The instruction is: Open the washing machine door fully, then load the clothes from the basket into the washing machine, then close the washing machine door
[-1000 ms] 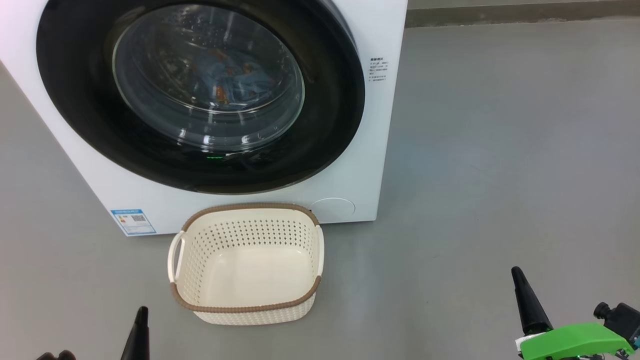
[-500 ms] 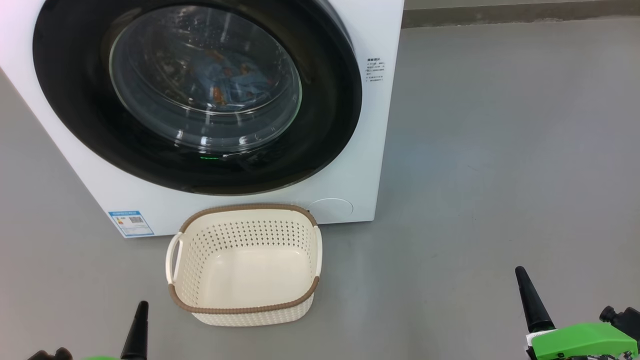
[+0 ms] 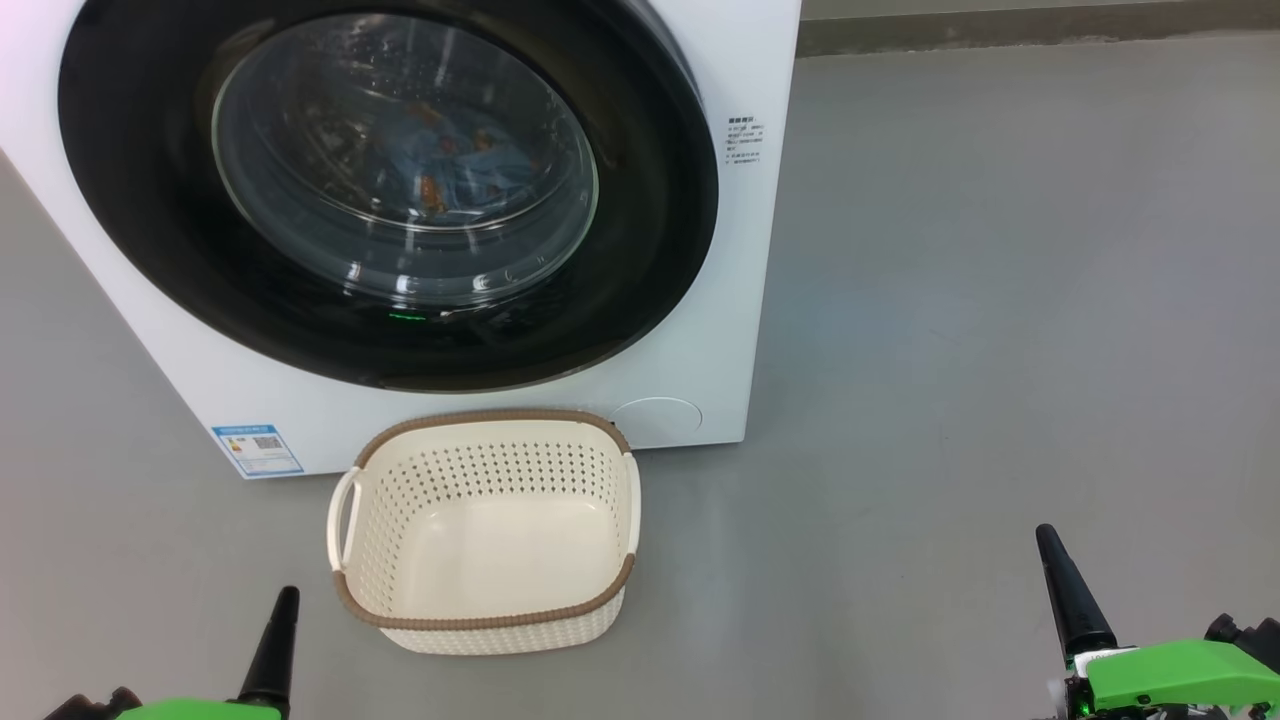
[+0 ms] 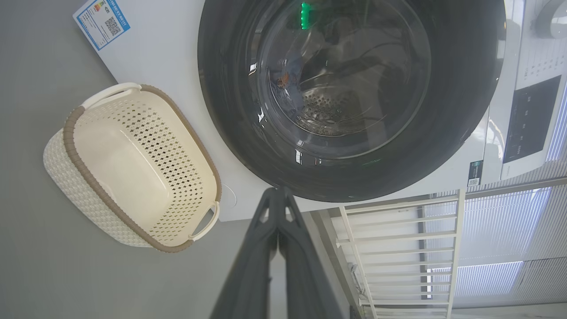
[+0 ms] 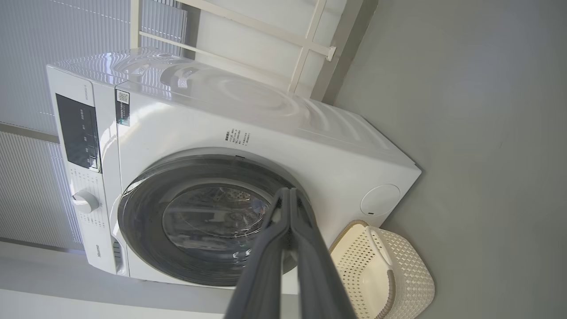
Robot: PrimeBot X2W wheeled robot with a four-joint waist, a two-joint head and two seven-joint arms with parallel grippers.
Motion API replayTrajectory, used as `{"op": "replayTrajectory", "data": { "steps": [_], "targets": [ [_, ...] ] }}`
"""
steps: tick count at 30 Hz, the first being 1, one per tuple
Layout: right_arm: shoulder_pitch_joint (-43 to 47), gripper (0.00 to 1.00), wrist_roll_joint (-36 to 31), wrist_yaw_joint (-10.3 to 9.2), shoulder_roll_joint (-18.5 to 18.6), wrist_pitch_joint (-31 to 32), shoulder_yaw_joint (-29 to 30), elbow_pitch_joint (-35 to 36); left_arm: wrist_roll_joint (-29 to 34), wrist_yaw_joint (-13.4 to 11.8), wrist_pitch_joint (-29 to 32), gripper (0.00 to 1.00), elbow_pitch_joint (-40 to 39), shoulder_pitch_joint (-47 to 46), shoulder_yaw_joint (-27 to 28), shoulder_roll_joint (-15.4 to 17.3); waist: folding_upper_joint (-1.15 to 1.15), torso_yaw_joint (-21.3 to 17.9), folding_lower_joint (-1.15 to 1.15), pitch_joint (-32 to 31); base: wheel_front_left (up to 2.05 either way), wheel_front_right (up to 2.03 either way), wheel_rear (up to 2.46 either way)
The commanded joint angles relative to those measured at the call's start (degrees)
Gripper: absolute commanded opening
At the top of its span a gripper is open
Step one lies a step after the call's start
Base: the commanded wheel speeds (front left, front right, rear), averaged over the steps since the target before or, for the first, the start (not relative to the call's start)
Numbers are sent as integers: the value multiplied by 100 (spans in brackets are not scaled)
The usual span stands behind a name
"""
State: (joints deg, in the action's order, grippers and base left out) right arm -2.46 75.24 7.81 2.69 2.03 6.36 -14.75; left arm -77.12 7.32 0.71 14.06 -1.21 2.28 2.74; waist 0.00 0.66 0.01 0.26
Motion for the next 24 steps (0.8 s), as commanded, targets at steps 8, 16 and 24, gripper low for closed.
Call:
{"op": "replayTrajectory", "data": {
  "steps": [8, 16, 24],
  "targets": [
    [-302, 0, 638, -27, 21, 179, -48, 108, -609, 15, 179, 0, -73, -333, 202, 114, 0, -22, 0, -3, 0, 0, 0],
    [-333, 0, 1097, -29, 20, 297, -18, 93, -1055, 16, 300, 0, -44, -400, 233, 118, 0, -41, 0, -5, 0, 0, 0],
    [-368, 0, 1622, -31, 19, 432, 16, 75, -1564, 16, 439, 0, -11, -475, 269, 122, 0, -63, 0, -8, 0, 0, 0]
  ]
}}
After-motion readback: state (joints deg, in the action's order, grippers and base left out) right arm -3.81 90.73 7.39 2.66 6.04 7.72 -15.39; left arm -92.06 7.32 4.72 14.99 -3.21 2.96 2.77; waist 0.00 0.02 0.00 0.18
